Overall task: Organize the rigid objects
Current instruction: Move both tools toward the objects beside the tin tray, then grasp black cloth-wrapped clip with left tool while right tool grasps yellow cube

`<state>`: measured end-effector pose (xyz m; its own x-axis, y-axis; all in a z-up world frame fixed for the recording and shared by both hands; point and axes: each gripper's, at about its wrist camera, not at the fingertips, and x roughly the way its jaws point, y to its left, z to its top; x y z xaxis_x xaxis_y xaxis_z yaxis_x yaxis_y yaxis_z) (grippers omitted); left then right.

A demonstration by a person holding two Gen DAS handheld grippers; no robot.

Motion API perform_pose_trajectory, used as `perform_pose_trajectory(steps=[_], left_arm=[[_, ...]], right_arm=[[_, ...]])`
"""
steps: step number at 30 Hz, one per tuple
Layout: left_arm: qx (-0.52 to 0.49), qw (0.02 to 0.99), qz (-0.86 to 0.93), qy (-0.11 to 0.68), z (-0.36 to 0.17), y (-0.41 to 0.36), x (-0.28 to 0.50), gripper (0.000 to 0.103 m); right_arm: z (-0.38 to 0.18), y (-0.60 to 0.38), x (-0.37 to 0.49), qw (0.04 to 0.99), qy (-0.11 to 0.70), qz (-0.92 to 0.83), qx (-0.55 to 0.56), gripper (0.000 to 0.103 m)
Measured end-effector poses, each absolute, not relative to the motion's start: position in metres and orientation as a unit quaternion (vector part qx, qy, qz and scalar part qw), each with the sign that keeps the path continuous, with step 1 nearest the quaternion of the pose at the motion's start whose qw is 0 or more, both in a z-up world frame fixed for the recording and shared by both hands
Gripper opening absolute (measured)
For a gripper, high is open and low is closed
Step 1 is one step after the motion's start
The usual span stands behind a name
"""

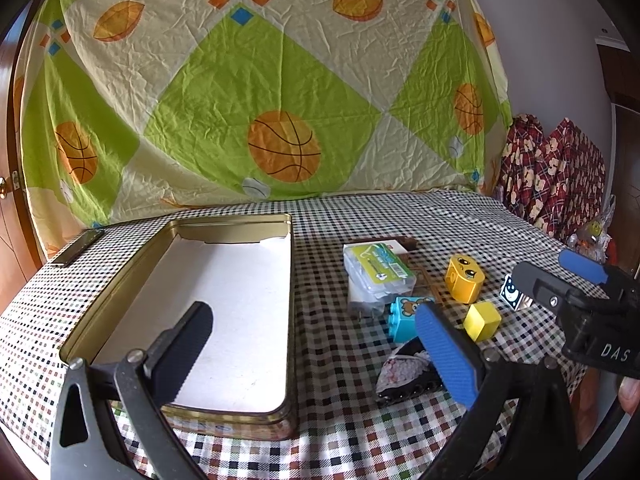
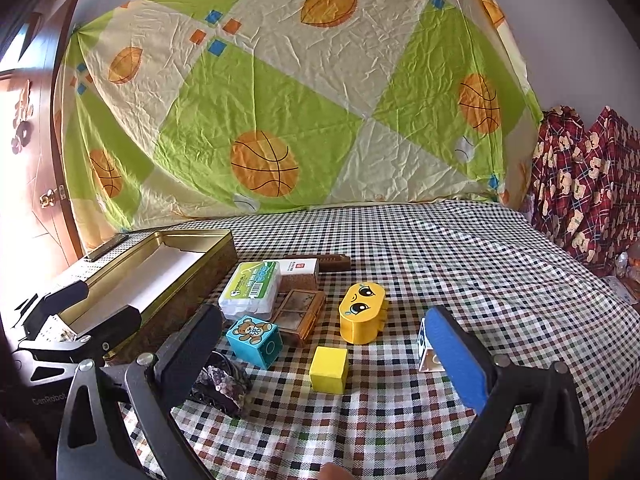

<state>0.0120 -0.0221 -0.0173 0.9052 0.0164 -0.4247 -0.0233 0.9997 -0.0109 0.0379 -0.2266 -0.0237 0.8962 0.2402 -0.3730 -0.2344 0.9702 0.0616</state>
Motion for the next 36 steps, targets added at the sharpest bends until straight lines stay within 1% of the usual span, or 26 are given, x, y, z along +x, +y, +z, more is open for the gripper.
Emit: perform_pose_trajectory(steps=[8, 16, 23, 29, 32, 34, 36], left_arm=[[-0.006, 0.975, 0.001, 0.223, -0.023, -0.023, 0.015, 0.103], [-0.023, 0.975, 0.003, 0.221, -0.028, -0.014, 0.010, 0.103], [-0.003, 0.976, -0.028, 0.216, -0.033, -0.032, 0.007, 0.103], [0.020, 0.970, -0.068, 0.234, -0.044, -0.056, 0.014, 0.103], [0.027, 0.965, -0.086, 0.247, -0.049, -0.066, 0.018, 0.102], [0.032, 0.961, -0.098, 0.257, -0.053, -0.072, 0.022, 0.101], [0.039, 0.957, -0.104, 0.268, -0.057, -0.078, 0.026, 0.098]], right_arm=[[-0.023, -0.229, 0.044, 0.975, 0.194, 0.103, 0.012, 0.102], [-0.036, -0.221, 0.046, 0.974, 0.201, 0.102, 0.000, 0.102], [-0.049, -0.234, 0.050, 0.974, 0.208, 0.089, 0.004, 0.102], [-0.056, -0.245, 0.056, 0.970, 0.221, 0.094, 0.018, 0.102], [-0.060, -0.245, 0.058, 0.969, 0.226, 0.101, 0.014, 0.096], [-0.063, -0.247, 0.059, 0.967, 0.232, 0.108, 0.017, 0.089], [-0.065, -0.248, 0.060, 0.965, 0.236, 0.111, 0.019, 0.086]])
